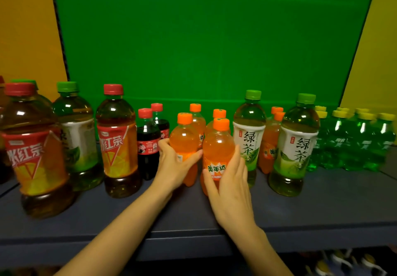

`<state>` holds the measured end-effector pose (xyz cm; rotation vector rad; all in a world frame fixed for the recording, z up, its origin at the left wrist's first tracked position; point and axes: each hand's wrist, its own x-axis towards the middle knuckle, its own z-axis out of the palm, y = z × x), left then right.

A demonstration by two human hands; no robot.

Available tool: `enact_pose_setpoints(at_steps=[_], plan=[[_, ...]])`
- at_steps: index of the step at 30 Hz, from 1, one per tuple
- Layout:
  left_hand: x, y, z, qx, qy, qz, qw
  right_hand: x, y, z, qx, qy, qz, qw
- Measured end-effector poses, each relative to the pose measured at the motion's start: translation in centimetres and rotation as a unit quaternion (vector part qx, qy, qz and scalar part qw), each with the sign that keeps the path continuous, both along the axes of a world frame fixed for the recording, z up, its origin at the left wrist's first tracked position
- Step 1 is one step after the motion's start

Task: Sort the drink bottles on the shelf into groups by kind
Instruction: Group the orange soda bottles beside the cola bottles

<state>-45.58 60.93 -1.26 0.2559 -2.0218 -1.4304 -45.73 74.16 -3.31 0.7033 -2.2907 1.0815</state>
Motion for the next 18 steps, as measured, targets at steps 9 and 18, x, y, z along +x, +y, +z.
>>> enact_pose_setpoints(at_steps=[9, 18], plan=[[1.1, 1.4, 1.2, 0.037, 0.022, 0.005, 0.999, -0.3, 3.1, 0.6, -0.02, 0.04, 0.066, 0.997], [1.6, 12.4, 0.7, -0.171, 0.233, -0.014, 0.957, -5.7, 11.1, 3.6, -0.237, 0.126, -0.064, 0.961]])
